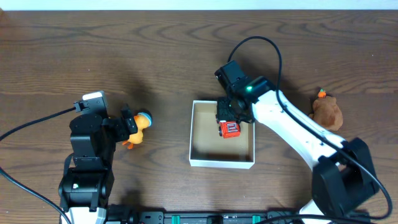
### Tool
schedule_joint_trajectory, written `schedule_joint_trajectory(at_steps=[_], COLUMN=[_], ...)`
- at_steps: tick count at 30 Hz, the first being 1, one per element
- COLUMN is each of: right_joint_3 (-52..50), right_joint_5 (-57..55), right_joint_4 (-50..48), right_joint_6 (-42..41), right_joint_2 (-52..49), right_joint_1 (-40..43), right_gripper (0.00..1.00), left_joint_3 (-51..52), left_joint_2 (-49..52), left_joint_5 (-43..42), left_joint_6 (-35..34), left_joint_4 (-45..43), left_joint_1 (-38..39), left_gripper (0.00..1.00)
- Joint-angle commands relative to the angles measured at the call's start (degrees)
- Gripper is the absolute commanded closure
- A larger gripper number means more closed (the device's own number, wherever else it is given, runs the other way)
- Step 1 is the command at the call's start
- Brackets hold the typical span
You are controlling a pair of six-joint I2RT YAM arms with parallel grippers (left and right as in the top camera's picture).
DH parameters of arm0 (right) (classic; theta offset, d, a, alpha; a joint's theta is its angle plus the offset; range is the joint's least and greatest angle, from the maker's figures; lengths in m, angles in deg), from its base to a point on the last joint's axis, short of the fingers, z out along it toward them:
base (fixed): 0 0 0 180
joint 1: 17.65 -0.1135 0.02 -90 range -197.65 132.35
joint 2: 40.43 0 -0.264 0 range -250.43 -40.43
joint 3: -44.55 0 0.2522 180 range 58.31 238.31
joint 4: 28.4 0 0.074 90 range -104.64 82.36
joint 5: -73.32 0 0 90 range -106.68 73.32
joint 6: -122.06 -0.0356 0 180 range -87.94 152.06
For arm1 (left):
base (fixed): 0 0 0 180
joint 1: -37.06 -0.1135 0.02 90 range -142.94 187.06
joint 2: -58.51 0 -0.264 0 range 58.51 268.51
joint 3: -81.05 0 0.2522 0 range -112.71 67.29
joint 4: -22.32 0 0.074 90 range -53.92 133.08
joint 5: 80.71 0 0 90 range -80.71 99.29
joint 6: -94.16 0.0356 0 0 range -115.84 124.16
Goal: Pack container
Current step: 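Carry the red truck into the white box and release it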
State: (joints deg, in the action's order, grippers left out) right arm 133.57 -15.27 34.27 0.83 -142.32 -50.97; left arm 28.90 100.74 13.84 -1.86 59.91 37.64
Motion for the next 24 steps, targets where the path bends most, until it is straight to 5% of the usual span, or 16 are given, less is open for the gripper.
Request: schedule_joint_trajectory(at_steps=[1, 12, 24], right_joint_3=[0.79, 0.79, 0.79], right_joint_5=[-2.89, -10.86, -10.71], right_joint_4=[-2.27, -12.35, -7.21], right_joint_6=[-0.90, -0.90, 0.17], right_joint_2=[-1.73, -2.29, -2.29], right_joint_1=[0.42, 1.66, 5.64], right_gripper=[0.99, 0.99, 0.99], left_joint_3=[-1.60, -1.60, -1.60], left_joint_2=[0.00, 0.00, 0.00], left_joint_5=[0.63, 0.63, 0.63], left_joint_6=[-0.31, -0.28, -0.28], left_joint_4=[0.11, 0.13, 0.13], left_joint_1=[-0.09, -0.09, -0.09], left_gripper=[0.02, 0.02, 0.02])
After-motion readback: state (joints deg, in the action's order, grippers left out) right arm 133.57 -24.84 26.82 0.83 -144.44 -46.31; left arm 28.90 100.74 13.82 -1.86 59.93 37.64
